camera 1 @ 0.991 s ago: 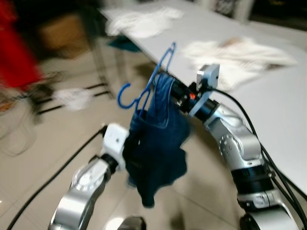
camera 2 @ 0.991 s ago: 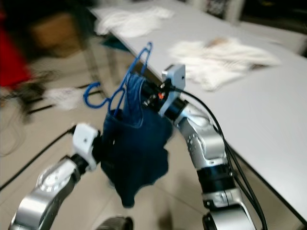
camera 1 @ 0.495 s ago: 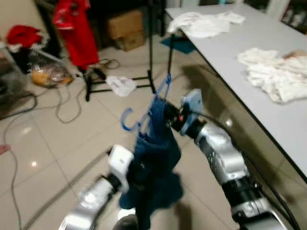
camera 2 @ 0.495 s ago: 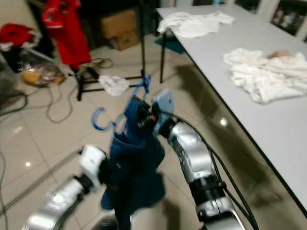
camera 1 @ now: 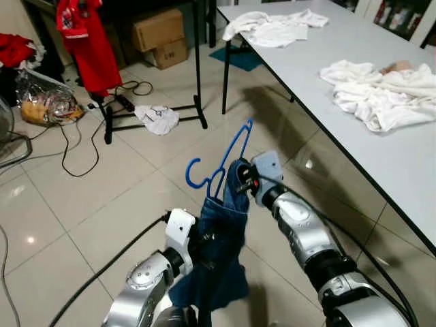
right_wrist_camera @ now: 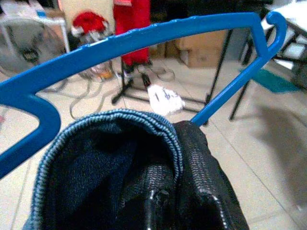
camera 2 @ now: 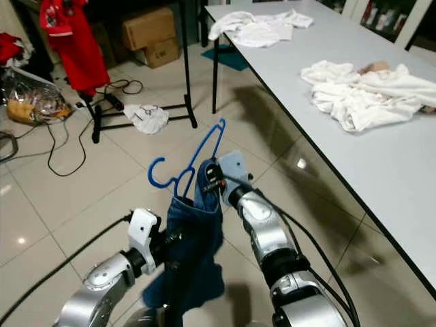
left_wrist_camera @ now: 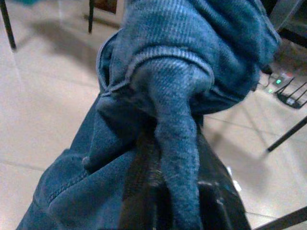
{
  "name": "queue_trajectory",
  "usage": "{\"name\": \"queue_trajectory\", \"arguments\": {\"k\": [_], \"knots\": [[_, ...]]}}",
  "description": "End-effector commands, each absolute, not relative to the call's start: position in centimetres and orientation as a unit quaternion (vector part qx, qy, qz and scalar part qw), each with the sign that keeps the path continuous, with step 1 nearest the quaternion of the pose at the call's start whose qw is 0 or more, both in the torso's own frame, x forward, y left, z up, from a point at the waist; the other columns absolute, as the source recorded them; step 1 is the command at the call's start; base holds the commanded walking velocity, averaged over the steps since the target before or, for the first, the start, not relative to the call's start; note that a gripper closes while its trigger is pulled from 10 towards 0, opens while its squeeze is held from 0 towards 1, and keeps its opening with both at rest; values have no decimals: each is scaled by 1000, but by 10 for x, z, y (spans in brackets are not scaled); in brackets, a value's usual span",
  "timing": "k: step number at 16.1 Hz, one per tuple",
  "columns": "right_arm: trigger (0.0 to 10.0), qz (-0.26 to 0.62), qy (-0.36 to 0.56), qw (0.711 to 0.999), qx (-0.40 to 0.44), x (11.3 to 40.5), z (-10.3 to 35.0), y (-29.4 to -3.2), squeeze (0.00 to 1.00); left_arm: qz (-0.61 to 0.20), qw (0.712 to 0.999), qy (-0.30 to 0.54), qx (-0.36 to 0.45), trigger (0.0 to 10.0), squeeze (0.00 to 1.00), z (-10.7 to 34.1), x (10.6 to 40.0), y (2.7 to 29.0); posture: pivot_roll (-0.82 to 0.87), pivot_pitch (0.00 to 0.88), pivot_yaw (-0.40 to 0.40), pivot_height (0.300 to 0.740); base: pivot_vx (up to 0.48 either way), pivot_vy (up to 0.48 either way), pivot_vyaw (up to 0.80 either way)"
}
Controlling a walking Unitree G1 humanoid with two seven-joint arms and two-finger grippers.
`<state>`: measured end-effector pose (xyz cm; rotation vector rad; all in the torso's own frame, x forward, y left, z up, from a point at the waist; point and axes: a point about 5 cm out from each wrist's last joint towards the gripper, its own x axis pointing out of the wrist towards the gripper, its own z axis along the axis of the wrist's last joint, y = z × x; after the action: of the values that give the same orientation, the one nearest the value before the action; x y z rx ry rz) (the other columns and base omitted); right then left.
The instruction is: Hang hanger
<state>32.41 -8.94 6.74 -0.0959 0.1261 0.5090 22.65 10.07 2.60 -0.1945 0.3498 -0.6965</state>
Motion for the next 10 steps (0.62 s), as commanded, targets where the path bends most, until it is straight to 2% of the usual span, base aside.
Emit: {"name": "queue_trajectory", "arguments": {"k": [1,4,6,9,10], "knots": [[10000,235,74,968,-55,323,60,-92,0,-331,915,189,-134,10000,0,23,232,104,-7,41,25,740,0,0,0],[10000,186,105,974,-76,321,45,-102,0,-311,913,230,-130,10000,0,5,231,107,-13,45,25,740,0,0,0],[10000,126,117,983,-66,322,39,-118,0,-311,913,244,-99,10000,0,-4,232,111,-11,45,24,740,0,0,0],[10000,119,115,984,-62,320,37,-125,0,-316,904,282,-58,10000,0,-16,233,114,-13,44,24,740,0,0,0],[10000,114,111,986,-50,319,36,-127,0,-320,891,319,-39,10000,0,-25,231,117,-14,43,24,740,0,0,0]]}}
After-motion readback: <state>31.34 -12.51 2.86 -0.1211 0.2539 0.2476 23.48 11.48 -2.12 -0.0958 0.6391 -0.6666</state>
